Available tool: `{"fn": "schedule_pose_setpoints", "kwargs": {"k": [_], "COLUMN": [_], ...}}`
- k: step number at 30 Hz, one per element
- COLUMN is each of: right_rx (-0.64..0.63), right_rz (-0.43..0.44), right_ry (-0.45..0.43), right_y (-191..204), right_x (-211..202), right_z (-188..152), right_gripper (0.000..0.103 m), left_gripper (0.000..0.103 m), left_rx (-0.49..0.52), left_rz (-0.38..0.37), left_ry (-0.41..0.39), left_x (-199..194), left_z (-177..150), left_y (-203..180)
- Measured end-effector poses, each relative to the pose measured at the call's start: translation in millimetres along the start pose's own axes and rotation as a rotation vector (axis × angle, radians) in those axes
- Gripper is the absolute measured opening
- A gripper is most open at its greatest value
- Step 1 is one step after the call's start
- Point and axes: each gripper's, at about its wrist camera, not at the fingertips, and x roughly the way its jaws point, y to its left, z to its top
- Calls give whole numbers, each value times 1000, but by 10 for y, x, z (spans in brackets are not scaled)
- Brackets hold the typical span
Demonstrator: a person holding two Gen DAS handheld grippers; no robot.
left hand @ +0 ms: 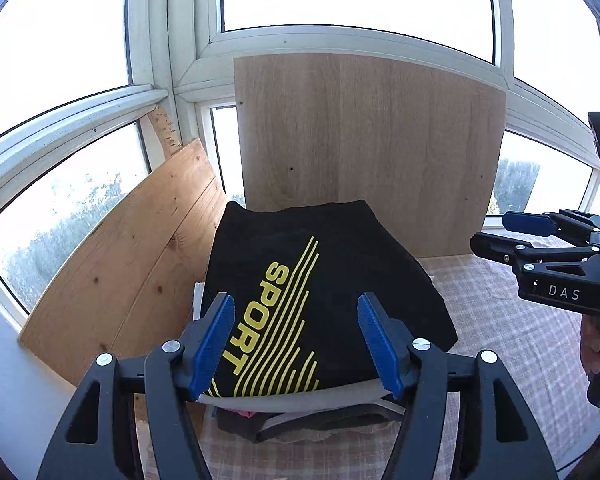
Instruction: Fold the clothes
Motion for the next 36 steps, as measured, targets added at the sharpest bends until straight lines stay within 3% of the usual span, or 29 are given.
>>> {"fn": "schedule_pose_setpoints", "kwargs": {"k": [8, 16, 33, 36], "right_rx": [62, 119, 140, 134], "right_rz": [-65, -93, -57, -51], "right_ry": [-35, 0, 10, 16], "right_y": [-120, -241, -646, -751], "right_x": [-845, -1218, -2009, -2149], "right_z": [-704, -1296, -2112, -2257], "right_gripper": [61, 62, 62, 62], "left_gripper": [65, 65, 67, 73], "left_rx": [-26, -32, -81, -80], "left_rz": [-49, -49, 55, 79], "left_ry": [54, 135, 25, 27], "left_x": [-359, -599, -1728, -1859], "left_z": [-629, -1109, -1399, -1498], "left_y": [-362, -608, -1256, -1398]}}
